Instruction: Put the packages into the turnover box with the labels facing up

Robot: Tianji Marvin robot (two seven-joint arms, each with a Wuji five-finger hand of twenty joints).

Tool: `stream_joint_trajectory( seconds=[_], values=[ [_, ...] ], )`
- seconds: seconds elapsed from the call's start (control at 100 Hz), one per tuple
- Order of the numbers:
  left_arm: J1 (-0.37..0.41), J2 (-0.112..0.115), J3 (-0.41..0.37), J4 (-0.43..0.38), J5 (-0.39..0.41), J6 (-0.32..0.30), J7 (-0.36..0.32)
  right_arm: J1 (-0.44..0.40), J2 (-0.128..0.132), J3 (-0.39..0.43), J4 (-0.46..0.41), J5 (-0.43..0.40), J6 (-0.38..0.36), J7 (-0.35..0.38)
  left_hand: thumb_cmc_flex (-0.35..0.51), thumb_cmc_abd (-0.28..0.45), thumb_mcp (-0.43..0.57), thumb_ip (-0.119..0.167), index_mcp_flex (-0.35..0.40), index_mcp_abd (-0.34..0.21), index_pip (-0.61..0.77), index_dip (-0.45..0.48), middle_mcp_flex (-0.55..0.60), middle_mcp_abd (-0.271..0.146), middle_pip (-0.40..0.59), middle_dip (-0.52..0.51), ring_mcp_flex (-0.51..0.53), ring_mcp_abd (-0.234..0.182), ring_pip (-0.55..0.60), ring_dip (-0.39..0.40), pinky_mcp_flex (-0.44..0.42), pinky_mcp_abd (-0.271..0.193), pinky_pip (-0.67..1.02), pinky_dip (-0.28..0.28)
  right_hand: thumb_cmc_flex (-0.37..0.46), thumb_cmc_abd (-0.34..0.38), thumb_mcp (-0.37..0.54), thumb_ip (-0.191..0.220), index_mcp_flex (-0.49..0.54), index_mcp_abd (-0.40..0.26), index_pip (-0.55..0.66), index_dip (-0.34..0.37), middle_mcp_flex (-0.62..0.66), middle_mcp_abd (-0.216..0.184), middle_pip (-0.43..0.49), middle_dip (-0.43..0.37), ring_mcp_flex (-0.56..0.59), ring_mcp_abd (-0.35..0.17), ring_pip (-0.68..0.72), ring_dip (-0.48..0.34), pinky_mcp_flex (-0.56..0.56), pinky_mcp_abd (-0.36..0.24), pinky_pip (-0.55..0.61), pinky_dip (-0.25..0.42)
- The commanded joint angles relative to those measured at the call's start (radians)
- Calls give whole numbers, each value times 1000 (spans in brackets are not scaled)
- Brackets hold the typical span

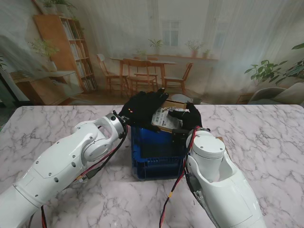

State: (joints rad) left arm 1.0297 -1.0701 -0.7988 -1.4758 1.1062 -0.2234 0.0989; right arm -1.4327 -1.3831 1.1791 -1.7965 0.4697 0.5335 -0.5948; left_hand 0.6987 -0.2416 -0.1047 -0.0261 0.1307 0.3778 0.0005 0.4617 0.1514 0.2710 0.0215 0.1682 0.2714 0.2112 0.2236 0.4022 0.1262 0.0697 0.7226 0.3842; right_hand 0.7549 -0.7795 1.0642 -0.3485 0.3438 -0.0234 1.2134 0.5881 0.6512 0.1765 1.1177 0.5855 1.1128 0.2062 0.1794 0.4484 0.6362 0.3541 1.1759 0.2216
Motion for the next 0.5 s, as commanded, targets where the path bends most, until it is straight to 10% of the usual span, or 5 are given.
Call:
stream_joint_trajectory(
  seconds=[0.0,0.15,0.49],
  values=[
    [5,-2,5,-12,-14,-6,-34,7,-13,-5,-6,6,1,1,-66,99,81,17,3,-76,-8,-79,-77,32,-50,-93,-58,79,-20,-52,-8,13,-40,-32,132,135,194,71,43,-130,94,28,0,-20,37,5,197,-217,710,70,87,-20,124,57],
    [18,-6,-3,-31,-62,12,-76,9,-15,-7,-3,4,3,-3,-214,67,76,1,5,-94,-48,-447,-84,37,-61,-157,-115,160,-14,-112,3,74,-88,-55,133,135,194,71,43,-128,96,26,-1,-19,39,4,197,-217,710,70,84,-18,123,56],
    [-3,-2,14,-31,-58,10,-116,11,-13,-10,0,11,4,7,-145,-118,87,5,7,-80,-51,-476,-84,41,-61,-157,-164,180,-22,-140,0,95,-139,-79,135,133,198,71,45,-128,98,24,1,-18,41,2,203,-222,732,76,87,-19,127,58]
  ],
)
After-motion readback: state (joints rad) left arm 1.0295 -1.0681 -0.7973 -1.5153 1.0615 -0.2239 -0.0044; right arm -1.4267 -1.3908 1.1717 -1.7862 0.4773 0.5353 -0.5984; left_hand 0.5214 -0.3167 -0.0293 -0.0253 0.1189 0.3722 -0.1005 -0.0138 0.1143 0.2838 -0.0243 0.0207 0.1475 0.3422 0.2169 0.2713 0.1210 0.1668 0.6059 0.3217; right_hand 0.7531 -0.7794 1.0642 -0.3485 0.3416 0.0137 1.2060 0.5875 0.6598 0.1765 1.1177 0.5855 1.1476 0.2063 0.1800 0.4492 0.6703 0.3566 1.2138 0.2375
